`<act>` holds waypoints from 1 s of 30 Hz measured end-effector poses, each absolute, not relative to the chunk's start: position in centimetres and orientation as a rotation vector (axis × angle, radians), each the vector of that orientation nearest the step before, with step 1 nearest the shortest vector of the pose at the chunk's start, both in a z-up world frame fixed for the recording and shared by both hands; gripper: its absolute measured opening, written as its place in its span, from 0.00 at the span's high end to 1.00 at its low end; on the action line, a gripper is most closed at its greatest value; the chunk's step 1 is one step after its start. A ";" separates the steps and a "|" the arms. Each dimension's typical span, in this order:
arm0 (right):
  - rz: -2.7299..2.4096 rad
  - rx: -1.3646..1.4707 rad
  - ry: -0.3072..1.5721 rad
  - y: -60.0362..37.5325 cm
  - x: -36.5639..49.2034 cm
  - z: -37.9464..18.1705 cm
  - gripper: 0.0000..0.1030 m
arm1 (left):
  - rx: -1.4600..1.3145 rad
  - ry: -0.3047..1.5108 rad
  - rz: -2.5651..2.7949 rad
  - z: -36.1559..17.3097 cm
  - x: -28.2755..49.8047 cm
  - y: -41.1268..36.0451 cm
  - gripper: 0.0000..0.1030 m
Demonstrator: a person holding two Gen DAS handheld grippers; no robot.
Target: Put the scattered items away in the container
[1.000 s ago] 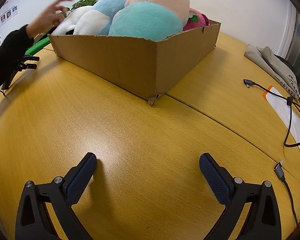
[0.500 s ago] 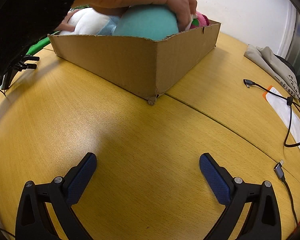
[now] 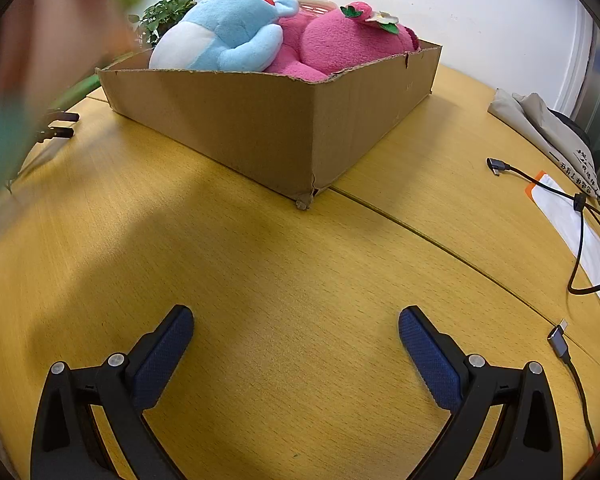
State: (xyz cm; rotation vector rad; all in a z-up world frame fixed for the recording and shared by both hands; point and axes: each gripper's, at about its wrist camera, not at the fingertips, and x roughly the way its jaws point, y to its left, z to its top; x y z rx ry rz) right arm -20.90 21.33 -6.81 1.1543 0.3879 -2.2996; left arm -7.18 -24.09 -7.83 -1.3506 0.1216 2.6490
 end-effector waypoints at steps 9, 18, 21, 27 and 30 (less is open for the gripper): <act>-2.299 1.153 0.388 21.4 -20.9 -6.8 0.00 | -1.350 0.122 2.649 -7.8 -7.2 -24.1 0.00; -2.298 1.153 0.389 21.4 -20.9 -6.8 0.00 | -1.355 0.115 2.657 -8.0 -7.6 -24.2 0.00; -2.297 1.152 0.389 21.4 -20.9 -6.8 0.00 | -1.354 0.115 2.657 -8.1 -7.8 -24.2 0.00; -2.297 1.152 0.390 21.4 -20.9 -6.8 0.00 | -1.354 0.115 2.656 -8.1 -7.7 -24.2 0.00; -2.296 1.151 0.390 21.4 -20.9 -6.8 0.00 | -1.354 0.116 2.656 -8.1 -7.7 -24.2 0.00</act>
